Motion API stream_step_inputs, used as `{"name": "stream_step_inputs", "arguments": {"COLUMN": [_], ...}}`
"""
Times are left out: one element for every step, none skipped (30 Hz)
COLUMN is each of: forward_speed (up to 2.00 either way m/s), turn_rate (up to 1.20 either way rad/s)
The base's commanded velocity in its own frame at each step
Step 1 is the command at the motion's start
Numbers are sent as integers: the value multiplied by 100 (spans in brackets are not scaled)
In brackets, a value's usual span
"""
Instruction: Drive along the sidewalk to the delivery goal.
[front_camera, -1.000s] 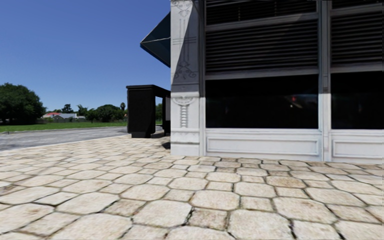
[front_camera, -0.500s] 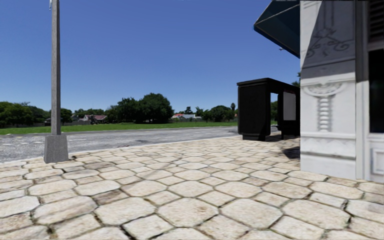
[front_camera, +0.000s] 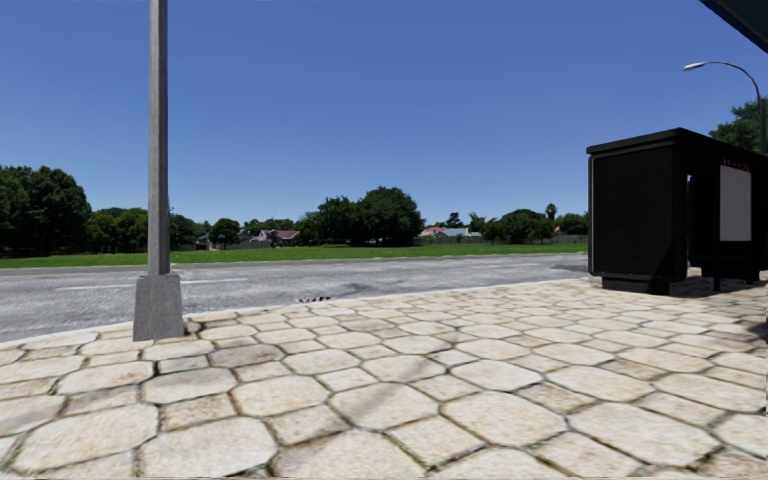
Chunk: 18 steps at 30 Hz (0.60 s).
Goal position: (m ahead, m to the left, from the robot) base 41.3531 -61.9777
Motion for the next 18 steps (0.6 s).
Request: {"name": "stream_step_inputs", "arguments": {"forward_speed": [200, 200, 200, 200, 200, 200, 200, 200, 200, 200, 200, 200, 200, 200, 200, 200, 200, 200], "turn_rate": [-50, -56, -60, -76, -76, -97, -97, -98, -98, -98, -98, -98, -98, -98, -94, -46, -4, 0]}}
